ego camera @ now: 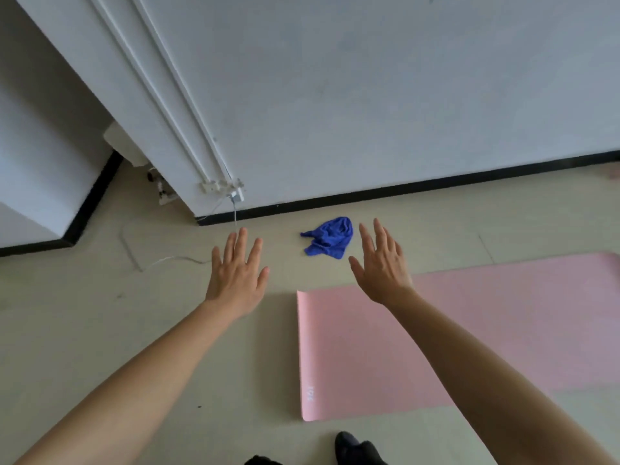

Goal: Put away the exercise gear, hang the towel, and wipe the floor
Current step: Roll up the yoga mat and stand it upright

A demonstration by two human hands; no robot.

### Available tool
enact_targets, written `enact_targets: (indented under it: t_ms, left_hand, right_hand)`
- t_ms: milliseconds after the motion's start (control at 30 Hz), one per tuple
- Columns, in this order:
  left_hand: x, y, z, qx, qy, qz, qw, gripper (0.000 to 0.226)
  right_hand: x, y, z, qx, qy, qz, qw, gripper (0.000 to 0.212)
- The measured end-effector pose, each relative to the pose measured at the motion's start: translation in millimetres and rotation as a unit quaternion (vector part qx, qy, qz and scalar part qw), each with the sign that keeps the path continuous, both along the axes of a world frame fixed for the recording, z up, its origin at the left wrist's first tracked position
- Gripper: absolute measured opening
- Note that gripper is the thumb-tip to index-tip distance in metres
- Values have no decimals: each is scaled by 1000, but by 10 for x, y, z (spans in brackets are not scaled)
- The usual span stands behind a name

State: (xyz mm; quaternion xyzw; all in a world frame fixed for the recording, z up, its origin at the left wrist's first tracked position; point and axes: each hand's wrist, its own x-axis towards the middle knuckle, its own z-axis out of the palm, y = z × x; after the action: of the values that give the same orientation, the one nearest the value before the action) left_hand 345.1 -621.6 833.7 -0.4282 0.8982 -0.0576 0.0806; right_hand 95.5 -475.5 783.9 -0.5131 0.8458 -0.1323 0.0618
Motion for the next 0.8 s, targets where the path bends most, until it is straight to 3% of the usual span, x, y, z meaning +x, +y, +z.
enact_targets:
  t_ms: [233, 467, 667, 800]
  left_hand:
    - [-423, -994, -681, 53, -40, -144, 987, 66]
    - [-754, -1708, -2179, 172, -111, -299, 932, 64]
    - [-527, -2017, -3853, 217, -173, -353, 894, 63]
    - [-308, -1972, -5027, 220, -245, -368, 869, 61]
  right_hand:
    - [117, -303, -404, 12, -23, -157, 987, 72]
    - [849, -571, -1696, 88, -68, -348, 931, 70]
    - [1778, -960, -3215, 172, -150, -380, 896, 70]
    - [2257, -1075, -4303, 217, -222, -347, 885, 67]
